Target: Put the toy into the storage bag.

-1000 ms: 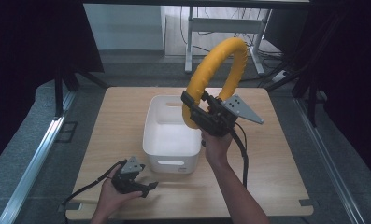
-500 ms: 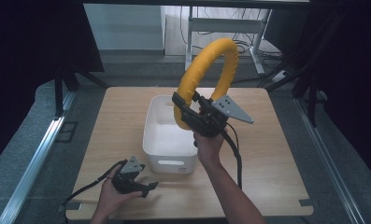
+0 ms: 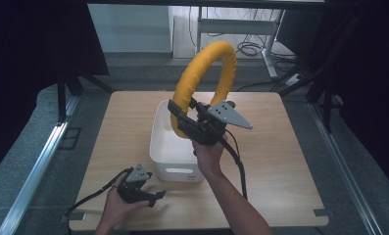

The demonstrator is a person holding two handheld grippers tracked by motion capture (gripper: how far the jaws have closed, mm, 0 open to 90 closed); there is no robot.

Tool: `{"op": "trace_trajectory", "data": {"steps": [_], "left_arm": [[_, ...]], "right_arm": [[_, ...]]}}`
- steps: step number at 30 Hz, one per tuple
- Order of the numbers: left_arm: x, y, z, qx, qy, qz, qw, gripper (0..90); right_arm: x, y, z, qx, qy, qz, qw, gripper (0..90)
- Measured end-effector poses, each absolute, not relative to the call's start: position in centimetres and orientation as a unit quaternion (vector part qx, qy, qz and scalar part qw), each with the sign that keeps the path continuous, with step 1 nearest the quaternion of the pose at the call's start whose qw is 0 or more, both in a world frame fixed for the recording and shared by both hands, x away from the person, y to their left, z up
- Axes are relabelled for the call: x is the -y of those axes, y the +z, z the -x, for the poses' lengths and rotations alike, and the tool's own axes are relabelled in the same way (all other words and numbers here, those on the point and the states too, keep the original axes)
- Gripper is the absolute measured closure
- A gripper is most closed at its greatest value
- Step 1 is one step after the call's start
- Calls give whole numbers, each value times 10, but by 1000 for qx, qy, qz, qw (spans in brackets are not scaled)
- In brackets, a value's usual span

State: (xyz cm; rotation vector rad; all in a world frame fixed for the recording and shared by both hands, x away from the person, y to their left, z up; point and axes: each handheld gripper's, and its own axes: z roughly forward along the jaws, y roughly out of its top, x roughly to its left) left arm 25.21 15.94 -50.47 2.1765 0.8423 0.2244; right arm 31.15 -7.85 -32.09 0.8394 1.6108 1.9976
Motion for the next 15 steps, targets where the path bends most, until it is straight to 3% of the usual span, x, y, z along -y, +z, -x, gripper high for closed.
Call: {"op": "trace_trajectory", "data": {"steps": [15], "left_arm": [[-159,-504,-252,-332,87,-855,389,163]], "right_arm": [[55,-330,-305,-589,723,-300,201,476]]}}
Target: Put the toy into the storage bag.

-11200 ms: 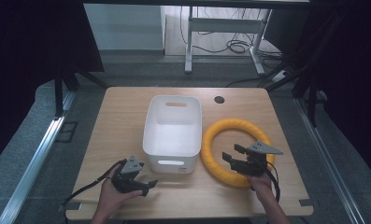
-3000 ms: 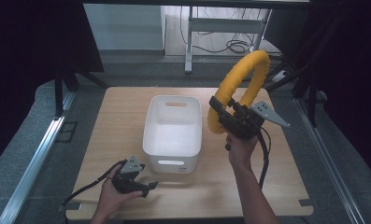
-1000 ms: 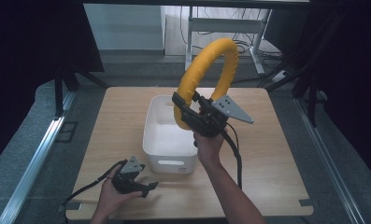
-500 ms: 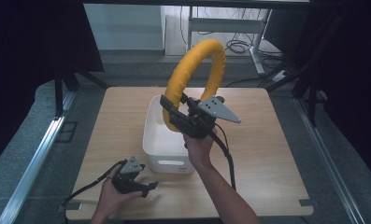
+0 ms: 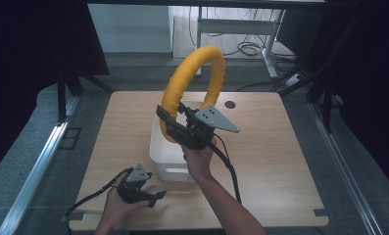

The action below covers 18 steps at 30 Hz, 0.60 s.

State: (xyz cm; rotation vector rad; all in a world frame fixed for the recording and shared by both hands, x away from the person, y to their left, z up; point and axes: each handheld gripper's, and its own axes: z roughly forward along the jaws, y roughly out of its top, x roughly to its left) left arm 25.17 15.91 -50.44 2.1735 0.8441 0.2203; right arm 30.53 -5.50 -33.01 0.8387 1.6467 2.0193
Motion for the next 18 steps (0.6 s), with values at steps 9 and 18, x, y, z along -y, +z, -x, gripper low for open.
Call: {"op": "trace_trajectory", "data": {"steps": [9,18], "left_arm": [[-159,-504,-252,-333,87,-854,391,163],[-160,-504,-251,-332,88,-854,391,163]], "right_arm": [[47,-335,-304,-595,720,-299,195,475],[40,-339,-301,-599,719,-296,190,474]]}}
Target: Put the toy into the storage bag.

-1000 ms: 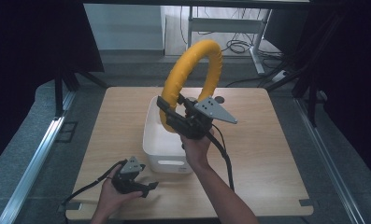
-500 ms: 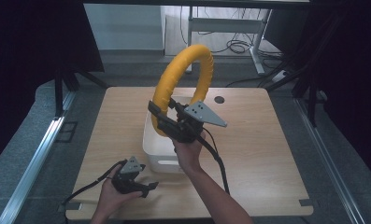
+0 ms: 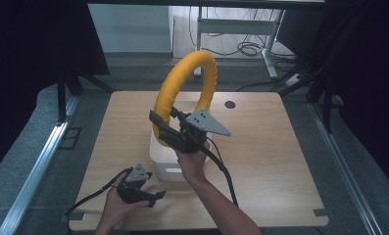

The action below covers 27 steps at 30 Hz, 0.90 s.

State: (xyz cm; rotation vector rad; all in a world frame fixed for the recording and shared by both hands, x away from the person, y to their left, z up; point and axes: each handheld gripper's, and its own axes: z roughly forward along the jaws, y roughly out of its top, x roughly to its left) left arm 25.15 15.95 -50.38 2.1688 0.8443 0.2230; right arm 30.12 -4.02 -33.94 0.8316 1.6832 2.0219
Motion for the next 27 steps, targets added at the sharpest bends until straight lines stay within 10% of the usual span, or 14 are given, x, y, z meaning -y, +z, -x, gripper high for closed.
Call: {"op": "trace_trajectory", "data": {"steps": [27], "left_arm": [[-159,-504,-251,-332,86,-853,393,163]], "right_arm": [[18,-375,-293,-602,713,-309,183,473]]}}
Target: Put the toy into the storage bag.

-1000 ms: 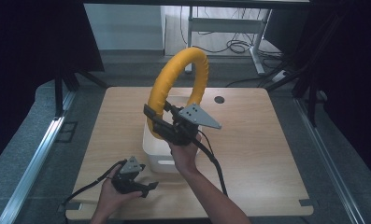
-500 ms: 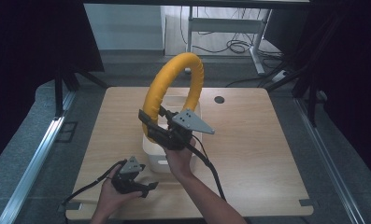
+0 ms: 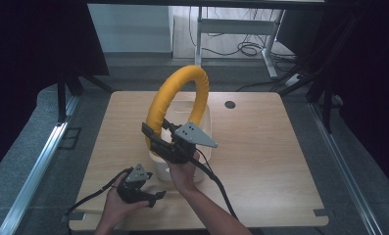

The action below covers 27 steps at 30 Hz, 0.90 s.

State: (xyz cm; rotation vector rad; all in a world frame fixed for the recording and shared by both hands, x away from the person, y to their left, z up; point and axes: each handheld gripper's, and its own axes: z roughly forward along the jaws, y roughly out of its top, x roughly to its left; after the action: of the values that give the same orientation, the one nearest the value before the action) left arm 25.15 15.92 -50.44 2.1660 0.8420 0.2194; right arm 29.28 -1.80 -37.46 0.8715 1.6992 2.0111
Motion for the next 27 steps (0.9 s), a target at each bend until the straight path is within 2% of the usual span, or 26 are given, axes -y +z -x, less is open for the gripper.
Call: {"op": "trace_trajectory", "data": {"steps": [27], "left_arm": [[-159,-506,-252,-329,87,-857,387,163]], "right_arm": [[16,-404,-296,-620,690,-329,177,470]]}}
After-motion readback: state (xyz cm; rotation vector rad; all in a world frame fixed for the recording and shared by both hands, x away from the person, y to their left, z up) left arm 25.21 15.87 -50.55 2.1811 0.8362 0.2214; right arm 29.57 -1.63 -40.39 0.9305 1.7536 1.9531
